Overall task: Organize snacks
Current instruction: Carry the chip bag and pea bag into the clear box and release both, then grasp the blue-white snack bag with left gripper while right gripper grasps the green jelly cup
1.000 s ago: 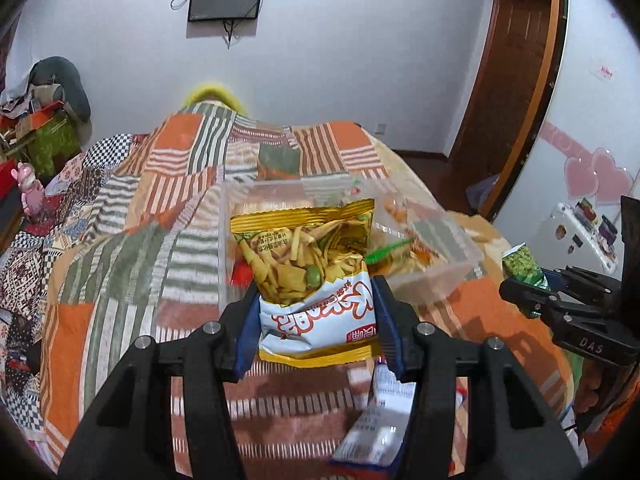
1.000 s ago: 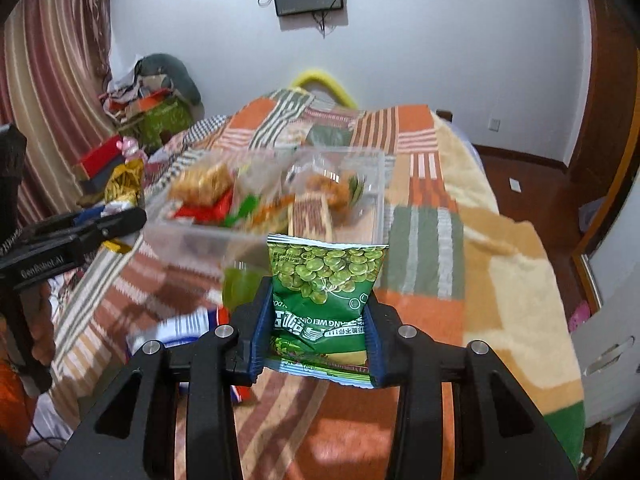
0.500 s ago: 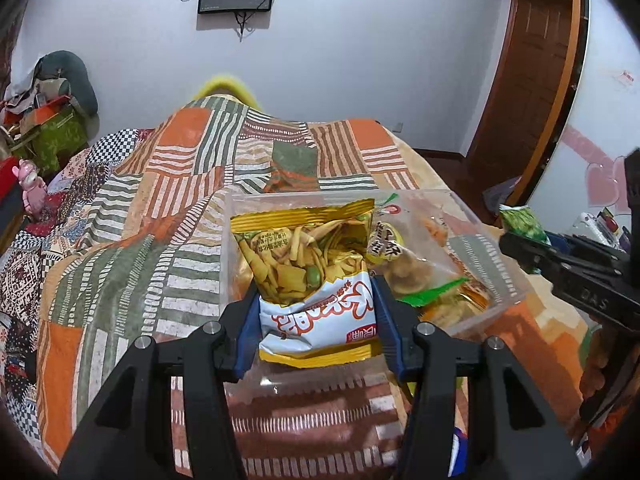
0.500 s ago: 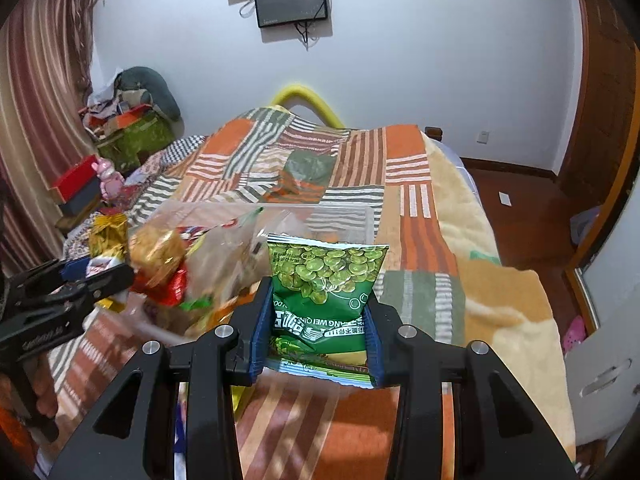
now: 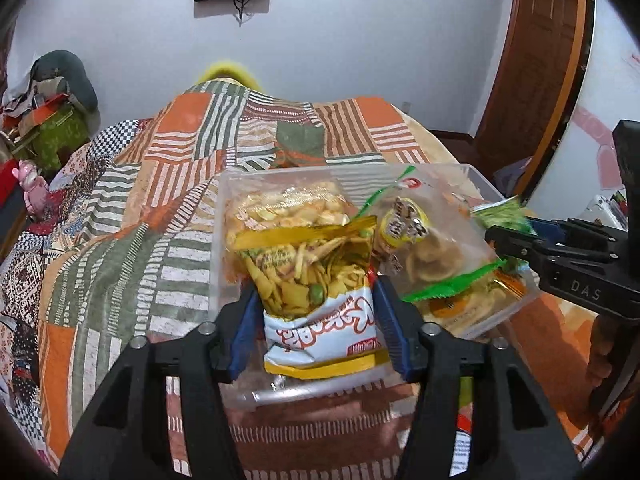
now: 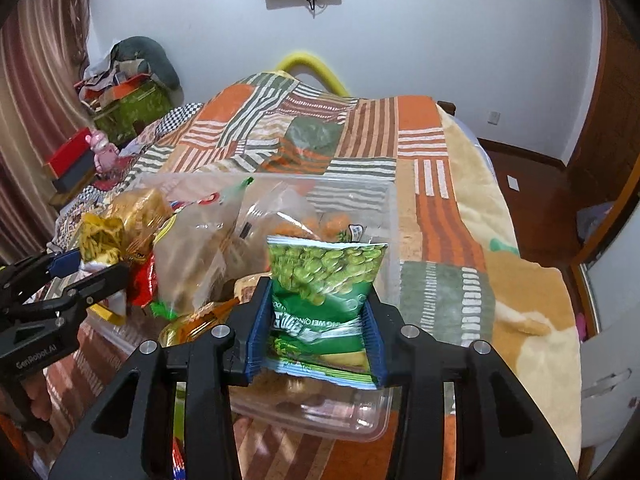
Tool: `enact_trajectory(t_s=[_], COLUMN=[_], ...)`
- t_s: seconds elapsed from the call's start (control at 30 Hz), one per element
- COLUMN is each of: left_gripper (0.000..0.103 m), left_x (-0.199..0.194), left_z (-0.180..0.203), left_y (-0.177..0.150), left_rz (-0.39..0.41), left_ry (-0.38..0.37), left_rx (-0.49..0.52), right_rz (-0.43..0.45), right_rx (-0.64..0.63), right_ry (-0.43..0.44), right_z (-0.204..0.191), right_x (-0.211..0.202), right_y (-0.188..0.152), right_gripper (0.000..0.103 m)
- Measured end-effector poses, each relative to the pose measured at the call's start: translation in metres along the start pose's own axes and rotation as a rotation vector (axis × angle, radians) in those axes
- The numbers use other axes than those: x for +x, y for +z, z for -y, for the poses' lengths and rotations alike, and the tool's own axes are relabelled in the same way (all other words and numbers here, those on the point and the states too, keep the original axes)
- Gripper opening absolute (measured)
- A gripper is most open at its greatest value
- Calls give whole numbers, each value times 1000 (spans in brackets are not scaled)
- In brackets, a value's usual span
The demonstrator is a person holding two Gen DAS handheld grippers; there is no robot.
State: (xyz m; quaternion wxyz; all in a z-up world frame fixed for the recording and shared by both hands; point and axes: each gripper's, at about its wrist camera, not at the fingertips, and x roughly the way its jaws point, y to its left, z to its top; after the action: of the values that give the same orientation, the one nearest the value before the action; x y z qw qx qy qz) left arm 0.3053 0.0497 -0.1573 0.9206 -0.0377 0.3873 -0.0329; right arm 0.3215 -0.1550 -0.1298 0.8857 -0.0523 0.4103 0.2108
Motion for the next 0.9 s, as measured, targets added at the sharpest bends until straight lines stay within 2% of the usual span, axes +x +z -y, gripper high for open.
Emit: enact_trajectory(t_s=[0.17,0.23,0.33,0.4,0.47,0.7,0.9], left_gripper=[68,70,76,86,90,95,97], left_x=[-19,-28,-46,-59,-68,-87,-77], left_z=[4,4,6,8,11,34,60], left_y=[-3,-3,-7,-12,-18,-51,-81], left_rz=[17,25,36,38,32,-32,-119], left_ry=[-3,-9,-20,-25,-32,-81,-140], left_rx=[-3,-7,-14,-18,-21,-5,22], right_rz=[12,30,52,62,69,75,58], right_rx=[3,-6,-20,-24,-30,-57,-52], right_ry=[9,7,11,20,33,45,49], right_z=[-1,-3,-5,-6,-9,-17,-17], right_x=[-16,-29,-44,-56,-67,-94,-102], right_y=[-2,-5,-9,-14,-22,-52,-71], right_gripper=[54,63,65,66,68,72,73])
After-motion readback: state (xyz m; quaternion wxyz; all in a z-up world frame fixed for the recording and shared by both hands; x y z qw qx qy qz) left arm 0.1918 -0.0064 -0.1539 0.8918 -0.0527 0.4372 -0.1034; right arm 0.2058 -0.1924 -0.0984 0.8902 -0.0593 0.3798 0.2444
